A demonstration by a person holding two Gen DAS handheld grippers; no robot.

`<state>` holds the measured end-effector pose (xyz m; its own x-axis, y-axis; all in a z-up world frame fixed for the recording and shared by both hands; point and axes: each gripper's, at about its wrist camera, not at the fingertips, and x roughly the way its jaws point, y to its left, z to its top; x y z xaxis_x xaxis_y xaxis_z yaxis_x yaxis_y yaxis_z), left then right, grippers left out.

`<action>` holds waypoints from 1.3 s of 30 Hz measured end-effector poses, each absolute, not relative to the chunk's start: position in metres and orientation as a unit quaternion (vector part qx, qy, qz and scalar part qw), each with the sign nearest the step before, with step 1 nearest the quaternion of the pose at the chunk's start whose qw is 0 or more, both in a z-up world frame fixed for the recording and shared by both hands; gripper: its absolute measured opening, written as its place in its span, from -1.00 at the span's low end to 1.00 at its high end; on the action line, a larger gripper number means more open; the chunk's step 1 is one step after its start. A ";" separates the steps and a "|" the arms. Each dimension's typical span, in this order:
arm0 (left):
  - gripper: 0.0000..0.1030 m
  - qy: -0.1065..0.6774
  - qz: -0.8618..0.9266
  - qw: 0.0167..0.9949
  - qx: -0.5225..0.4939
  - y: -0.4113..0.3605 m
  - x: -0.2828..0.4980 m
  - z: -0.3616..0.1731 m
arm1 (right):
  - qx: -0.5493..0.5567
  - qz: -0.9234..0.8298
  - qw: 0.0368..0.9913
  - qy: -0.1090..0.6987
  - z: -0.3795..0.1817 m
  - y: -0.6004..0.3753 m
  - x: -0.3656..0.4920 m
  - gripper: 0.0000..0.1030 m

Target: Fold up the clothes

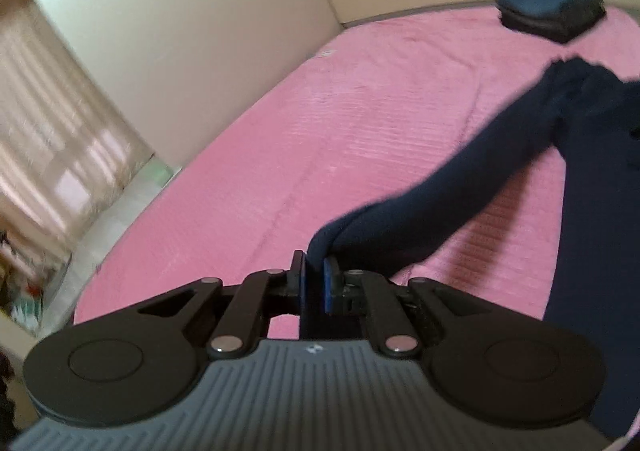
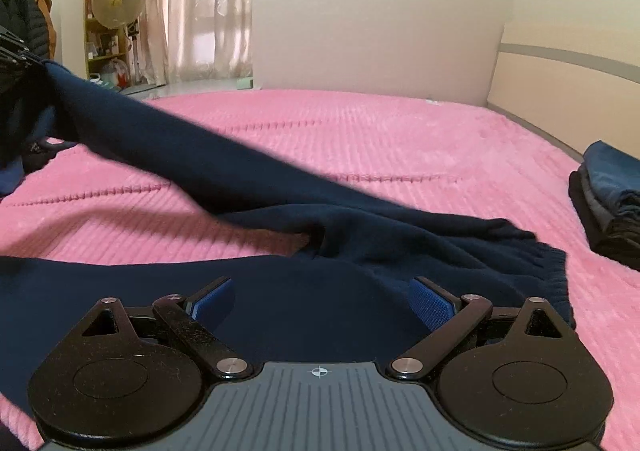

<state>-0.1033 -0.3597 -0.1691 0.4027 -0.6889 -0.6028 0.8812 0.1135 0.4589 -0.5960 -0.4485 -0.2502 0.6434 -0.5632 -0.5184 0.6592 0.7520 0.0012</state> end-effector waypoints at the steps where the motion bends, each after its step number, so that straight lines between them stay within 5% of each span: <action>1: -0.85 0.134 -0.529 0.738 0.397 -0.360 -0.097 -0.171 | 0.096 -0.339 0.902 0.250 -0.251 -0.448 -0.595 0.99; 10: -0.69 0.227 -0.397 0.728 0.511 -0.383 -0.013 -0.295 | 0.051 -0.308 0.913 0.264 -0.253 -0.462 -0.565 0.99; 14: -0.69 0.238 -0.422 0.748 0.454 -0.359 -0.007 -0.292 | 0.041 -0.307 0.914 0.262 -0.255 -0.480 -0.550 0.99; 21: -0.22 0.216 -0.520 0.681 0.469 -0.334 -0.090 -0.335 | 0.060 -0.305 0.915 0.257 -0.258 -0.499 -0.530 0.99; 36: -0.21 0.310 -0.440 0.737 0.408 -0.319 0.007 -0.363 | 0.017 -0.364 0.862 0.352 -0.254 -0.650 -0.577 0.98; 39: -0.50 0.315 -0.450 0.737 0.394 -0.317 0.005 -0.367 | -0.004 -0.307 0.856 0.416 -0.270 -0.686 -0.567 0.48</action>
